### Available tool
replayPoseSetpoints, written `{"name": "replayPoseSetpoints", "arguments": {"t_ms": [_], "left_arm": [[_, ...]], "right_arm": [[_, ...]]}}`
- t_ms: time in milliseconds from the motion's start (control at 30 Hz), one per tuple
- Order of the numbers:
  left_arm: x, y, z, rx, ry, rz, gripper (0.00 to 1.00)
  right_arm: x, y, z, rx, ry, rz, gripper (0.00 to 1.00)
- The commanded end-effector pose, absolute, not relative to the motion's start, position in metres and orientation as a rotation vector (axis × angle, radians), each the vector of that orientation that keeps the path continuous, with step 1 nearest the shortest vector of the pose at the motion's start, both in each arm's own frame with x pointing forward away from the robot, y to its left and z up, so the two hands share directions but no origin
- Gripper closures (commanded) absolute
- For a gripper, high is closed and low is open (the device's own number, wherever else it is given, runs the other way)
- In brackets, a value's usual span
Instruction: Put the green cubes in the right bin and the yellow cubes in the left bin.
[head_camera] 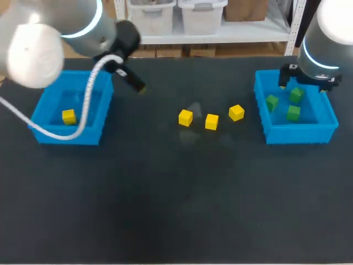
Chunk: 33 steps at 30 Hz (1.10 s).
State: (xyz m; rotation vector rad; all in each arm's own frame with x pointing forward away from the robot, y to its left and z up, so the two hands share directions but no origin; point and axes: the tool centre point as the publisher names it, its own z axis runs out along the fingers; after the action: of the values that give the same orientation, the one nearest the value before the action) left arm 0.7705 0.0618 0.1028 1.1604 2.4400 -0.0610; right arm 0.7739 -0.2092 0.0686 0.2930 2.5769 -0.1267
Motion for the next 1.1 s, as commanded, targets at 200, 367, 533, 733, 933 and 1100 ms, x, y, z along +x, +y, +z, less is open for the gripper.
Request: {"name": "replayPoseSetpoints", "arguments": {"t_ms": [200,367,533,733,933,1100], "left_arm": [[0.782,-0.020,0.065,1.161,2.613,-0.167,0.00],[0.780,-0.035,0.053,1.016,2.693,-0.152,0.00],[0.778,-0.042,0.046,0.947,2.726,-0.104,0.00],[0.767,-0.049,0.044,1.017,2.711,-0.071,0.00],[0.748,-0.049,0.042,1.072,2.708,-0.059,0.00],[0.739,-0.047,0.031,1.084,2.731,-0.052,0.00]], "right_arm": [[0.771,-0.210,0.068,0.295,2.568,-0.126,0.00],[0.771,-0.210,0.068,0.295,2.568,-0.126,0.00],[0.771,-0.210,0.068,0.295,2.568,-0.126,0.00],[0.771,-0.210,0.068,0.295,2.568,-0.126,0.00],[0.771,-0.210,0.068,0.295,2.568,-0.126,0.00],[0.771,-0.210,0.068,0.295,2.568,-0.126,0.00]]}}
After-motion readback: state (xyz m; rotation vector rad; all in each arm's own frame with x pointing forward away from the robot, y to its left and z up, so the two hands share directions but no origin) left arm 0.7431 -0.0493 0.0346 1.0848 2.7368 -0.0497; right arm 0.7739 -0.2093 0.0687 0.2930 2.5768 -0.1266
